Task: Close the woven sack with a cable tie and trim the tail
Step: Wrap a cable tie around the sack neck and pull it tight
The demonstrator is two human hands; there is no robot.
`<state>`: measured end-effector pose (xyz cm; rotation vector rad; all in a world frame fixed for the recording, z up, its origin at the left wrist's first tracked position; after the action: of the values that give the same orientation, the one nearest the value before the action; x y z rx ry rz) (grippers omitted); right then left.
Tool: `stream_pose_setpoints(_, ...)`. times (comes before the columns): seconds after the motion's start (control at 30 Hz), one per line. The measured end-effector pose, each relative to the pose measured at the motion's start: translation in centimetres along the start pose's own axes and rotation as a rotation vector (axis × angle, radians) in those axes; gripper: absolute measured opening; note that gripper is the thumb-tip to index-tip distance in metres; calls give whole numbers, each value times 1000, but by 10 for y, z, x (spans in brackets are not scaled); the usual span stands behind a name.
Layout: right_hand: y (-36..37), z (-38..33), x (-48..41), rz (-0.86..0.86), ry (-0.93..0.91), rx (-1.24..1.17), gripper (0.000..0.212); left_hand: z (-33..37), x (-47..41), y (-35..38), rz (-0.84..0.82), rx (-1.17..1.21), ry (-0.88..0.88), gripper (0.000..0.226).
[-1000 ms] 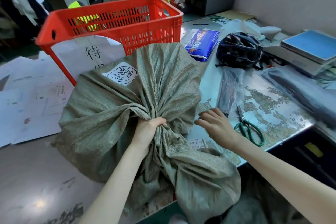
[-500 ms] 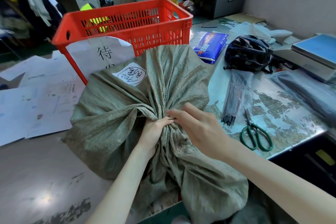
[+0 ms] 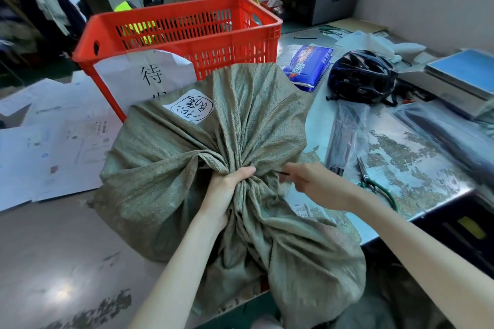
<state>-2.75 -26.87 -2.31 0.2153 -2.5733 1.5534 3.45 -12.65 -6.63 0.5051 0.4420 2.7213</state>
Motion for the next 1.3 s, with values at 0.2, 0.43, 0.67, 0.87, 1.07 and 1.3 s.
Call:
stream_pose_setpoints(0.2, 30, 6, -6, -178, 71, 30, 32, -2, 6, 0, 34, 83, -26, 32)
stream_pose_setpoints(0.43, 34, -19, -29, -221, 78, 67, 24, 4, 18, -2, 80, 106, -50, 31)
stream_pose_setpoints(0.67, 33, -28, -45, -210, 78, 32, 25, 14, 35, -9, 183, 95, 34, 57)
stream_pose_setpoints(0.87, 25, -43, -45, -163, -5, -82, 25, -4, 62, -29, 431, 368, 35, 57)
stream_pose_setpoints(1.07, 25, -43, -42, -154, -42, -148, 34, -8, 73, -52, 555, 193, 50, 31)
stream_pose_setpoints(1.3, 30, -38, -47, -130, -87, -260, 33, -16, 67, -49, 491, 113, -11, 18)
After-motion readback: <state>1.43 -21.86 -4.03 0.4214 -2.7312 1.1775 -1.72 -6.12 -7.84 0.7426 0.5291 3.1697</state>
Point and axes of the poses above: each hand's wrist, its own x-axis away from the middle knuckle, its own y-axis out of the palm, z = x × y, the point moved 9 cm from there along -x, towards the middle knuckle, and after that the axes turned 7 degrees about x, right-handed, at the moved point
